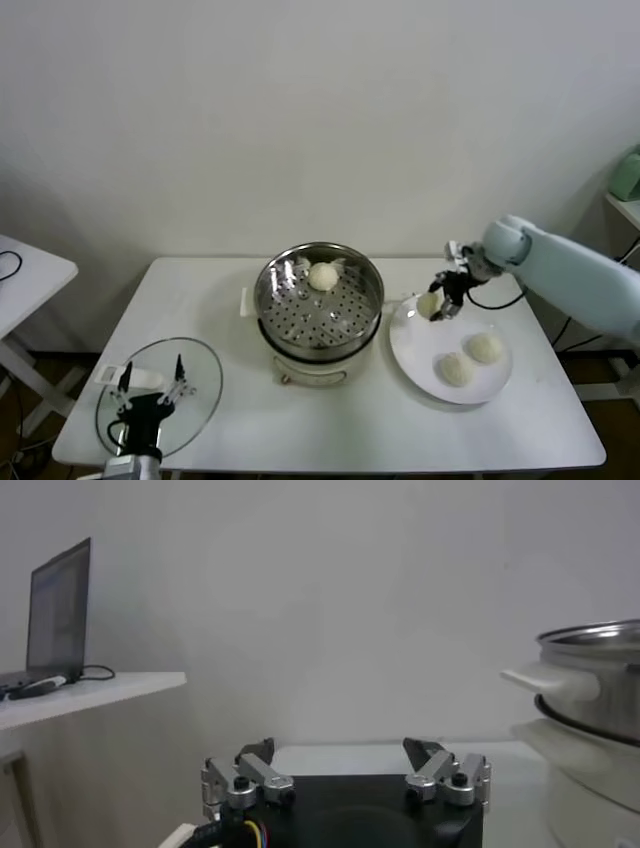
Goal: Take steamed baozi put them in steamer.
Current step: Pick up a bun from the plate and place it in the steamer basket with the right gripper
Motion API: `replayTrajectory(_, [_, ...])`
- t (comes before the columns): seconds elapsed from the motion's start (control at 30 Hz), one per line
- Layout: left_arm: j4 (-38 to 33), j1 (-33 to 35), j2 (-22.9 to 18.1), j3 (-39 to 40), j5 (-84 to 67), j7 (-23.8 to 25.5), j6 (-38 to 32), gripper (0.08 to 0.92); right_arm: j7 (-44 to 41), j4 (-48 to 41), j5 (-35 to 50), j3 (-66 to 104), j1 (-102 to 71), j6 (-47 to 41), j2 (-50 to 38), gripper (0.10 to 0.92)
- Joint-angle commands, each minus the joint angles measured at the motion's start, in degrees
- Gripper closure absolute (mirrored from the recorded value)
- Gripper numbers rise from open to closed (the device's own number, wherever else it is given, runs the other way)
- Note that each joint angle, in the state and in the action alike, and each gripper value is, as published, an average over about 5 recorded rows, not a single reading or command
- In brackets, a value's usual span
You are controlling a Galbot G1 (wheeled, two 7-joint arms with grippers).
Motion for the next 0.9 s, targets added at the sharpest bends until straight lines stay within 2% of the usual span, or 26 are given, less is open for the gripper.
replayTrajectory(0.03, [-0.3,0.0,0.0,0.2,0.1,0.0,0.2,0.177,-1.3,-0.8,14.4,-14.2,21.9,0.5,3.5,0.313])
replayTrajectory(0.37, [-1.4,0.4,0.3,0.3,-1.0,-0.1,0.4,0.177,2.1,2.3,20.4,-13.6,20.2,-3.6,14.8,0.313])
replayTrajectory(0.9, [-2.6,1.9,1.9,-0.5,-2.6,0.7,0.0,0.177,5.2,1.3,18.3,-11.1,9.6,-6.3,27.5,0.315])
